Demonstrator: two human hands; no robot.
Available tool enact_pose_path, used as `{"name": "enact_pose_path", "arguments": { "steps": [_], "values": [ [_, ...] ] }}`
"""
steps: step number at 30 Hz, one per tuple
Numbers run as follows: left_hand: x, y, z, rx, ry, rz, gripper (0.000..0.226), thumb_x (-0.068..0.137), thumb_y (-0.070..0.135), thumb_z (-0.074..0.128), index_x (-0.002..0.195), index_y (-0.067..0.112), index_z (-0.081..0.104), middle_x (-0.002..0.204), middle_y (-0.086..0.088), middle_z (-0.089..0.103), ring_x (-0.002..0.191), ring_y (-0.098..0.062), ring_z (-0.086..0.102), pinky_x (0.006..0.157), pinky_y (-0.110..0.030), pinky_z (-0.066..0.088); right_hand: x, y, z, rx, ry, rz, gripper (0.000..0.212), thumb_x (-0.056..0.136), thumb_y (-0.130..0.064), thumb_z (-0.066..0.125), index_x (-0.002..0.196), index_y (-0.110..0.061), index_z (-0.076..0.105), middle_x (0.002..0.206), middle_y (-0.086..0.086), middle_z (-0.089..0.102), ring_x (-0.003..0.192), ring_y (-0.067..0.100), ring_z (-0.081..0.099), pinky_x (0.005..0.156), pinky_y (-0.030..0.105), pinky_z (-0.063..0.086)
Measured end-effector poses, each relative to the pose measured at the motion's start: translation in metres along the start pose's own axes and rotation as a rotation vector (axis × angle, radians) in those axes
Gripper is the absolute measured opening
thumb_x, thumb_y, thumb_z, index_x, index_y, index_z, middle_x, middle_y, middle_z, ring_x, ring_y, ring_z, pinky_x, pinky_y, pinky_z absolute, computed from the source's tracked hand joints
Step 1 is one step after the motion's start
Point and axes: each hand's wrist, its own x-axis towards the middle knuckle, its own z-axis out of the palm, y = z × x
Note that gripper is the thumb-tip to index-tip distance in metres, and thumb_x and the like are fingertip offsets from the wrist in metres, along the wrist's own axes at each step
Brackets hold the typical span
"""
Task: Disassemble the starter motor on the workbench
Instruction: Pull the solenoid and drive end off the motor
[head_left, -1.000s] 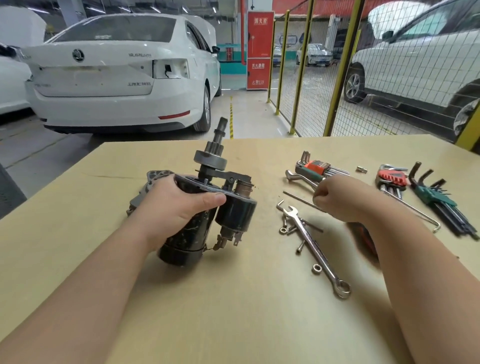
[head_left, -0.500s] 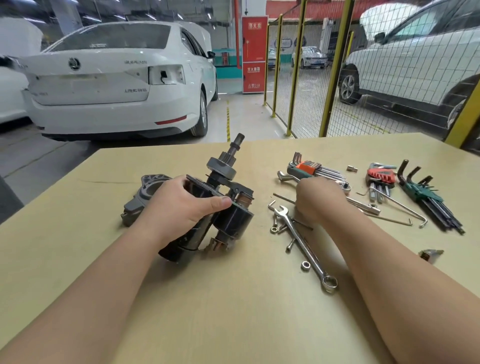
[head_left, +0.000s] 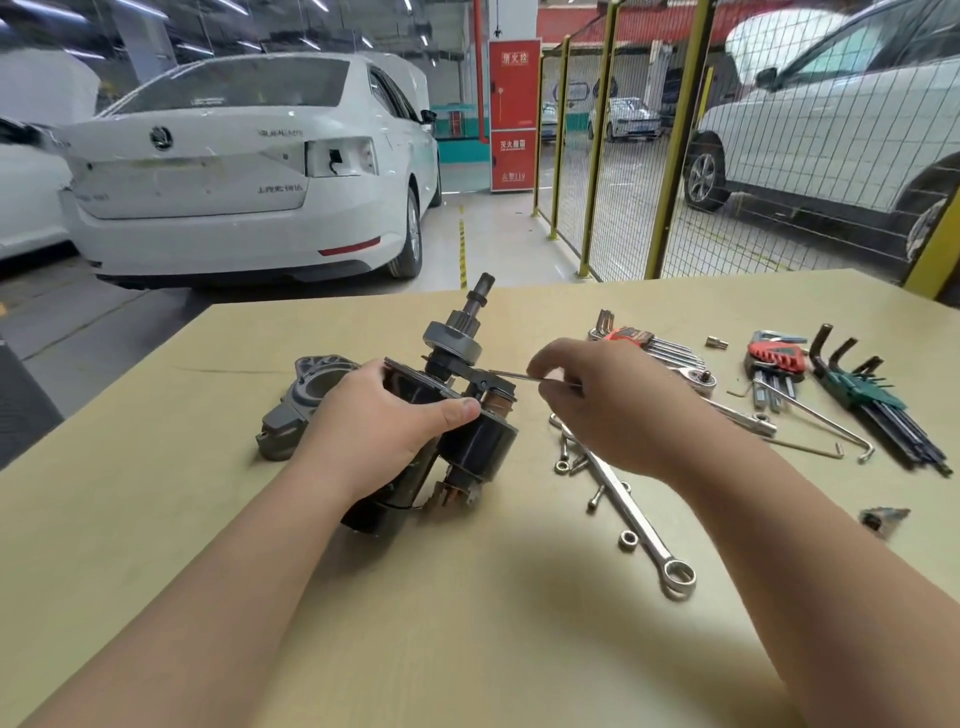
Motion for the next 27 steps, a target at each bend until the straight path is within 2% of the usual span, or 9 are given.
{"name": "enact_pose_path", "arguments": {
  "steps": [3,7,17,23,25,27],
  "values": [
    [0.0,0.0,0.0,-0.009,-0.007,-0.015,0.057,0.05,0.077,0.072,0.085,0.034,0.058,0.077,0.019,0.065,0.073,-0.002,0.062,0.056,-0.026,0.046,-0.002,-0.001,-0.002,0.066,0.08,0.008,0.021,0.09,-0.02,0.05,0.099,-0.028,0.068,0.062,-0.018,0.049,0.055,-0.002,0.046,0.05,0.019,0.033],
    [0.0,0.002,0.001,-0.004,-0.012,-0.029,0.056,0.052,0.077,0.07,0.083,0.033,0.056,0.078,0.018,0.063,0.073,-0.001,0.058,0.054,-0.024,0.041,-0.002,-0.004,-0.001,0.061,0.072,-0.003,0.021,0.088,-0.02,0.052,0.093,-0.028,0.07,0.056,-0.018,0.044,0.055,-0.001,0.045,0.05,0.02,0.031],
    [-0.005,0.006,0.0,-0.012,-0.01,-0.039,0.054,0.055,0.074,0.072,0.086,0.032,0.057,0.08,0.018,0.064,0.074,-0.002,0.059,0.055,-0.025,0.041,-0.003,-0.011,-0.001,0.062,0.077,0.008,0.022,0.09,-0.02,0.049,0.098,-0.027,0.068,0.064,-0.018,0.05,0.061,0.0,0.049,0.053,0.02,0.037],
    [-0.012,0.007,0.004,0.027,0.07,-0.02,0.064,0.047,0.078,0.068,0.087,0.031,0.053,0.079,0.016,0.062,0.074,-0.004,0.059,0.055,-0.027,0.044,-0.009,-0.029,0.005,-0.134,0.122,-0.008,0.021,0.089,-0.02,0.043,0.097,-0.022,0.062,0.073,0.002,0.061,0.068,0.026,0.059,0.062,0.031,0.05],
    [-0.013,0.009,0.004,0.038,0.082,-0.018,0.065,0.048,0.078,0.068,0.089,0.03,0.052,0.081,0.016,0.061,0.075,-0.004,0.058,0.056,-0.026,0.043,-0.01,-0.035,0.01,-0.168,0.124,0.007,0.016,0.086,-0.017,0.046,0.095,-0.019,0.06,0.07,0.003,0.056,0.066,0.028,0.056,0.055,0.029,0.044],
    [-0.014,0.011,0.004,0.043,0.084,-0.02,0.066,0.049,0.077,0.069,0.093,0.03,0.052,0.083,0.016,0.061,0.078,-0.004,0.057,0.057,-0.026,0.043,-0.01,-0.042,0.017,-0.185,0.05,0.044,0.014,0.085,-0.016,0.048,0.093,-0.019,0.058,0.067,0.0,0.046,0.064,0.026,0.052,0.049,0.027,0.034]
  ]
}}
